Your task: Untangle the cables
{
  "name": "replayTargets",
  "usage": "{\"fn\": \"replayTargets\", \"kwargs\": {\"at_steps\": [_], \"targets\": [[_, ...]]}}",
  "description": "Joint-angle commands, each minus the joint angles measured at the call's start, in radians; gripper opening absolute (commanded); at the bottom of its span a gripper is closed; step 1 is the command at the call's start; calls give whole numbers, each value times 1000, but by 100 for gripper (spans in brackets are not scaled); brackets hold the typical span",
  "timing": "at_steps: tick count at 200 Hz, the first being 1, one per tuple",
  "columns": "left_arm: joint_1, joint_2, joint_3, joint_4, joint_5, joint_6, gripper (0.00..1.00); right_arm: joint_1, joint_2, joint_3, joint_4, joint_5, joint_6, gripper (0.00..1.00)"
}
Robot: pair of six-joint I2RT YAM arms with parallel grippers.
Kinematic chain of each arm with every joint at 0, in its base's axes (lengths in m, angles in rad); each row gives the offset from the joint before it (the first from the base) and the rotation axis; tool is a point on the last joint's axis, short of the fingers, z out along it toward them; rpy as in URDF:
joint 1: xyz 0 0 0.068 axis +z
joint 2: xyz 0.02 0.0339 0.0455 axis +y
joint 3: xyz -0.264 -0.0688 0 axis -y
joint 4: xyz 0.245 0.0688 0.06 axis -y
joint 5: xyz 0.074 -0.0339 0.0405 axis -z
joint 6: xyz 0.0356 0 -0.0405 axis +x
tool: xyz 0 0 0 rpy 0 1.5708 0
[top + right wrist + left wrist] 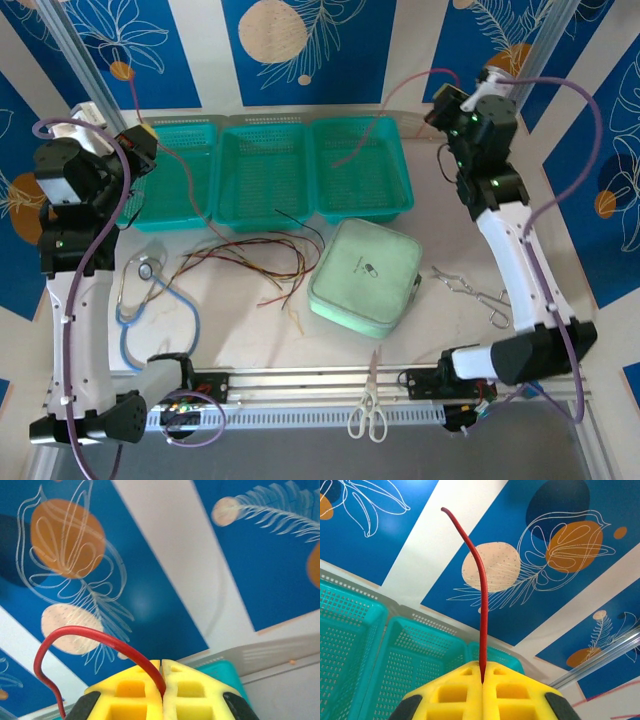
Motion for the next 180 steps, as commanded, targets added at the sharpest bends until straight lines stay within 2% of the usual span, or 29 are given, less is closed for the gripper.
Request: {"fn": "replayTargets", "kwargs": {"at_steps": [1,62,113,153,180], "targets": [[-19,-25,-23,44,-14,-9,0,41,87,84,27,11,-34,0],[-33,-12,12,18,-4,29,0,87,332,206,-67,170,-65,0],[-38,-10,20,11,-5,31,0,69,314,124,-28,197,-46,0],[-59,6,40,57,36,-17,0,61,365,91,-123,102,-45,0],[-75,19,67,145,144,-49,0,60,389,-8,-123,-61,-42,0]]}}
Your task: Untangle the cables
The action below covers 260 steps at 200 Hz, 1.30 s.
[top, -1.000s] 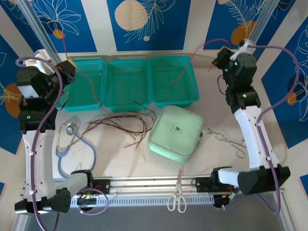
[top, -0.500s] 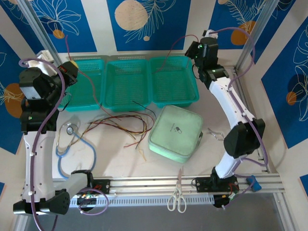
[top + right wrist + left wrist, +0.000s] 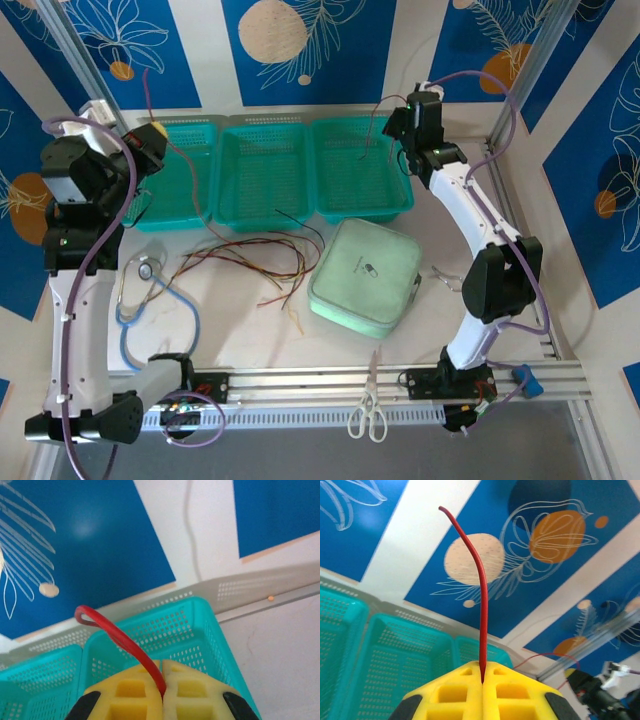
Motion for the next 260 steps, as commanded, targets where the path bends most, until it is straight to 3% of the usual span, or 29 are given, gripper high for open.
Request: {"fn": "replayTargets", "kwargs": {"at_steps": [1,44,98,105,117,132,149,163,169,260], "targets": [[-21,6,60,112,106,-41,0,2,34,-78,-38,-149,1,0],[-52,34,106,164,138,-111,0,15,219,46,-235,-205,-9,0],[-74,56,135,181,151,-152,0,33,426,229,-442,-178,-13,0],[-77,56,138,184,150,-154,0,35,428,225,-440,-180,-9,10],[-81,64,141,212,145,-167,0,31,420,216,-435,-172,2,40],[-84,100,187,222,154,-179,0,27,381,186,-405,-191,9,69],[-97,151,256,213,173,-188,0,21,330,169,-389,-208,6,87],[-119,176,276,249,162,-205,0,19,290,166,-389,-216,-4,92],[-130,186,283,262,154,-208,0,19,273,167,-391,-216,-8,99],[-378,453,538,271,51,-124,0,-31,-17,103,-410,-256,-60,99]]}}
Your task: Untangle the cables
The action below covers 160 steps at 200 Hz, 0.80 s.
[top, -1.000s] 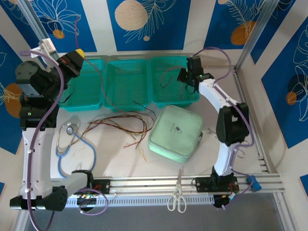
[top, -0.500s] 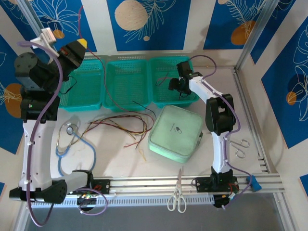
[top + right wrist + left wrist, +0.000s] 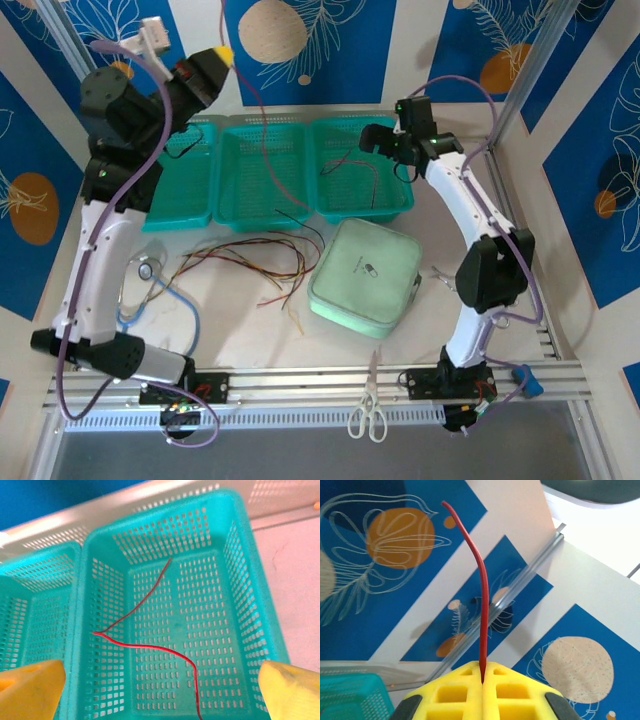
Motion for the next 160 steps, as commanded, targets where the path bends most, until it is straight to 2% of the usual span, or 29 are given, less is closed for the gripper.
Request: {"fn": "replayTargets", "kwargs": {"at_steps": [1,27,61,103,140,160], "targets": [[-57,75,101,32,-39,46,0,-20,-73,-55,-14,-51,-17,99],[-115,185,193,26,-65,79,0,-41,-154,-127,-1,-63,-11,99],[-176,351,300,-5,-159,212,0,-81,-267,-261,36,-97,27,99],[-237,563,544,-70,-178,383,0,-121,-377,-396,59,-143,31,99],[-245,621,550,-37,-190,354,0,-156,-423,-442,39,-159,16,99],[-263,642,489,-43,-228,407,0,-164,-455,-479,48,-169,32,99]]}}
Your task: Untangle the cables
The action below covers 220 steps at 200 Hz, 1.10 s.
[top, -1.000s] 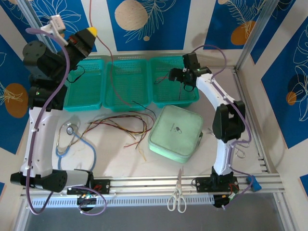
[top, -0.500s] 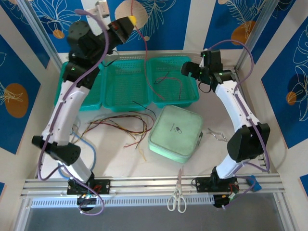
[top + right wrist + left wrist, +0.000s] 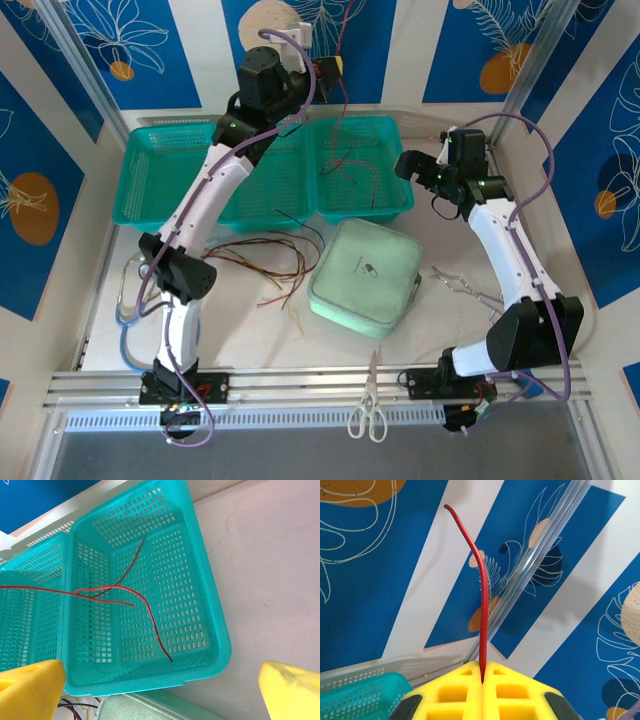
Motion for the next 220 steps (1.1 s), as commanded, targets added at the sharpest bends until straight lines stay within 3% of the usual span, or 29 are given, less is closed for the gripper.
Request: {"fn": "replayTargets", "kwargs": {"at_steps": [1,27,71,137,220], "targets": [[-19,13,-19,24,-57,77,0,-11,-55,-43,5,-44,5,99],[-50,78,-108,24,-95,133,0,1,-99,-112,29,-59,28,99],[-93,296,17,-134,-141,228,0,4,-148,-175,-3,-56,3,99],[-90,532,136,-294,-88,101,0,6,-216,-234,-14,-64,26,99],[-68,570,128,-322,-26,15,0,7,-223,-230,-26,-64,16,99]]}}
